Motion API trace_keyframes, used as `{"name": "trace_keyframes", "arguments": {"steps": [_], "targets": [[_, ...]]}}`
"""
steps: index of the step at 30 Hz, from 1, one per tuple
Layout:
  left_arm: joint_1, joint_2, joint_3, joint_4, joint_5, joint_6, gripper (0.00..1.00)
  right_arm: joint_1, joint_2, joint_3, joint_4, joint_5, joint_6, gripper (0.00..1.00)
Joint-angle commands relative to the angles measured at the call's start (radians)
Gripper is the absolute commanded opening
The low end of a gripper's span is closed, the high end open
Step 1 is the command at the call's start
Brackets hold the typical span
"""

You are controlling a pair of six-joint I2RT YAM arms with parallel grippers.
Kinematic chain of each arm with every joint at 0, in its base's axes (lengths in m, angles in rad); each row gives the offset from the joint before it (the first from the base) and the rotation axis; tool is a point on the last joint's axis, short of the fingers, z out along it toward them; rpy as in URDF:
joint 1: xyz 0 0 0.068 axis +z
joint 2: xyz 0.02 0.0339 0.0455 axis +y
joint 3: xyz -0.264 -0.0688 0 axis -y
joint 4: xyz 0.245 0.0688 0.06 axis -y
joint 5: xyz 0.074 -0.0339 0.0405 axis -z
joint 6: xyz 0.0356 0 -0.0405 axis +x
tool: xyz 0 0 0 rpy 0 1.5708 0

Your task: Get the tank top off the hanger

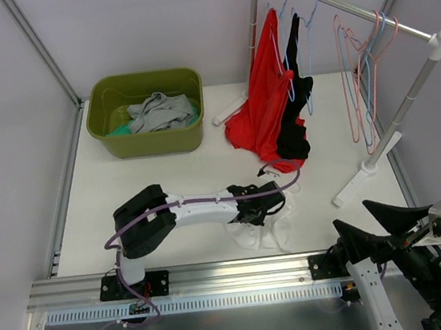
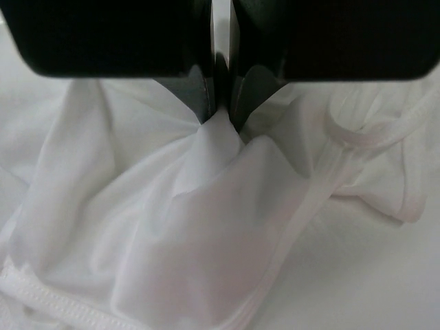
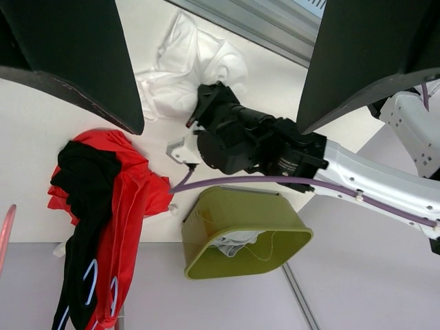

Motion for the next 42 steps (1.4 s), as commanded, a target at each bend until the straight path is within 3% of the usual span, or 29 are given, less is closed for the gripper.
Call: {"name": "trace_keyframes", "arguments": {"steps": [1,8,16,21,24,29,30,31,33,35,36,39,42], "targets": [[-0.005,-0.142,-0.1,-0.119,-0.074,-0.091,0.0,0.017,-0.023,0.012,-0.018,-0.005,-0.017,1.0],[0.087,-0.46,-0.026,-0.323,-0.185,-0.088,0.0,0.038,-0.046,-0.014,-0.016,0.005,-0.006,1.0],[0.414,-0.617,0.285,-0.433,-0.119,0.073,0.0,0.057,-0.046,-0.031,-0.015,0.031,-0.015,1.0],[0.677,-0.482,0.579,-0.437,0.025,0.154,0.0,0.058,-0.035,-0.043,0.005,0.012,-0.002,0.99],[0.801,-0.346,0.757,-0.446,0.025,0.183,0.0,0.06,-0.037,-0.051,0.012,0.008,-0.002,0.99],[1.005,-0.158,0.926,-0.447,0.144,0.16,0.0,0.058,-0.029,-0.069,0.019,-0.015,0.003,0.99],[1.056,-0.132,0.94,-0.449,0.205,0.151,0.09,0.057,-0.029,-0.072,0.021,-0.014,0.003,0.99],[1.076,-0.089,0.94,-0.447,0.236,0.149,0.27,0.061,-0.028,-0.077,0.024,-0.015,0.003,0.99],[1.102,-0.042,0.946,-0.449,0.264,0.165,0.76,0.06,-0.017,-0.103,0.035,-0.021,0.012,0.99],[1.125,-0.037,0.943,-0.458,0.297,0.182,0.86,0.06,0.006,-0.12,0.044,-0.029,0.024,0.99],[1.127,-0.07,0.924,-0.461,0.297,0.186,0.97,0.06,0.018,-0.134,0.047,-0.035,0.044,1.0],[1.127,-0.179,0.841,-0.463,0.333,0.171,0.99,0.06,0.057,-0.138,0.097,-0.063,0.087,0.99],[1.125,-0.431,0.723,-0.463,0.369,0.139,0.99,0.06,0.098,-0.126,0.218,-0.084,0.152,0.99]]}}
